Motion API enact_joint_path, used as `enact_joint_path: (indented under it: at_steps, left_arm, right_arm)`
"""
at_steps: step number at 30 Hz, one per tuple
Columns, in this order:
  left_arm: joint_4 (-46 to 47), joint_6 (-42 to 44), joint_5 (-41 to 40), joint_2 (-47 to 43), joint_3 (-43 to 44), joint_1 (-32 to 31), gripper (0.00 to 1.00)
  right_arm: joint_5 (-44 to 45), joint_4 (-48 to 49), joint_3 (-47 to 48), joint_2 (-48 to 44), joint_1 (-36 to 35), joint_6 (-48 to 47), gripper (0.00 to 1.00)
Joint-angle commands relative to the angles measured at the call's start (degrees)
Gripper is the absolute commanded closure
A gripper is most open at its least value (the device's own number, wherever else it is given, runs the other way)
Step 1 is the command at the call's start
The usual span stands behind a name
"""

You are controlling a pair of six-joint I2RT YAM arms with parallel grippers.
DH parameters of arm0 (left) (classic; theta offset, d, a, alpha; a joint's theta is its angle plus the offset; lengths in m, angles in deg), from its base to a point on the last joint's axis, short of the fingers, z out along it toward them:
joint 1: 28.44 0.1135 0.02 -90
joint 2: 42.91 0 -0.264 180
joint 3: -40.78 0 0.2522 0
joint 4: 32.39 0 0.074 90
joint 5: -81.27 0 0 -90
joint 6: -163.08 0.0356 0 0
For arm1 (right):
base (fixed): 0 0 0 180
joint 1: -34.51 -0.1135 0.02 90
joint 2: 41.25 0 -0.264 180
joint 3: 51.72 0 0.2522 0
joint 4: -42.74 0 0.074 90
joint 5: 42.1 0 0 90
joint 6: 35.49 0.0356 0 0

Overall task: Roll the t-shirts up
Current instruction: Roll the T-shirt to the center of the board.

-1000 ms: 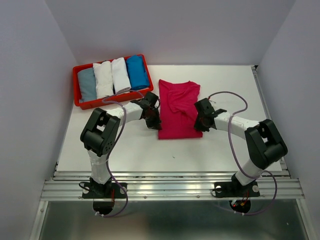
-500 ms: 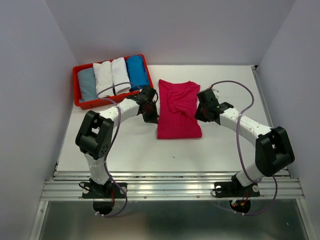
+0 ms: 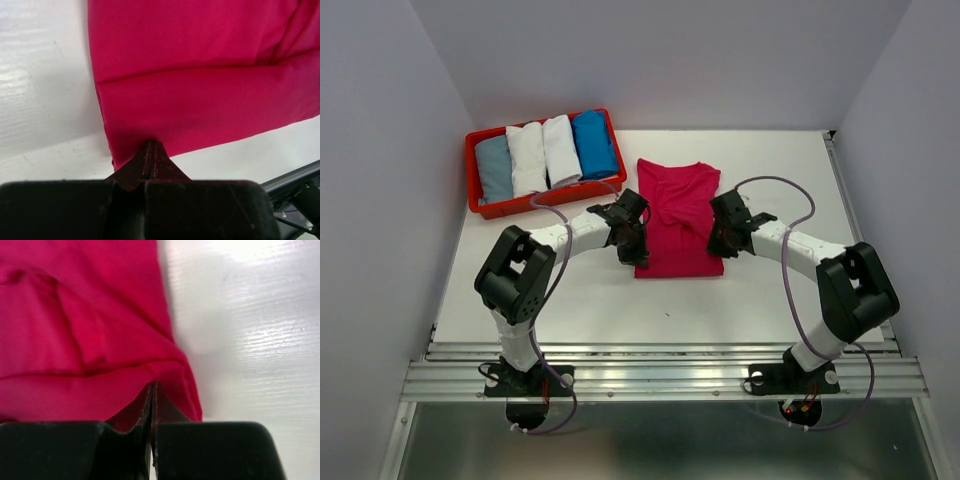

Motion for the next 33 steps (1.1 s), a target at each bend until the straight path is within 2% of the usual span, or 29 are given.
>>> enact_joint_path:
  at_steps: [1, 6, 13, 16, 21, 27, 29, 33]
  left_arm:
    - [2.25, -0.34, 1.06, 1.43, -3.67, 0.06, 1.00]
    - [1.55, 0.36, -0.78, 2.84, -4.11, 0.06, 1.00]
    - [-1.71, 2.03, -5.35, 1.09, -2.79, 1.46, 1.00]
    - [-1.88, 2.91, -5.80, 1.08, -3.14, 3.57, 1.00]
    - [-1.27, 4.41, -5.88, 3.97, -1.83, 6.12, 1.00]
    - [-2.58, 6.43, -8.25, 8.02, 4.32, 6.91, 1.00]
    - [-3.37, 7.04, -9.13, 9.61, 7.22, 7.44, 1.00]
    - [-5.83, 8.10, -10.63, 7.25, 10.04, 8.58, 1.00]
  right_arm:
    - [3.27, 2.30, -2.43, 2.92, 0.29, -0.66, 0.99]
    - [0.90, 4.50, -6.38, 4.07, -0.24, 0.04, 0.99]
    - [0.63, 3.18, -11.04, -1.72, -3.32, 3.29, 0.99]
    - [-0.68, 3.09, -14.47, -4.54, -5.25, 7.50, 0.99]
    - [-2.62, 4.06, -19.39, -10.50, -12.61, 16.46, 0.99]
    - [-1.83, 3.27, -16.24, -10.17, -21.15, 20.61, 0.99]
    - [0.44, 0.47, -13.35, -9.11, -21.69, 20.88, 0.99]
    - [7.56, -4.37, -8.77, -11.13, -21.69, 18.42, 0.99]
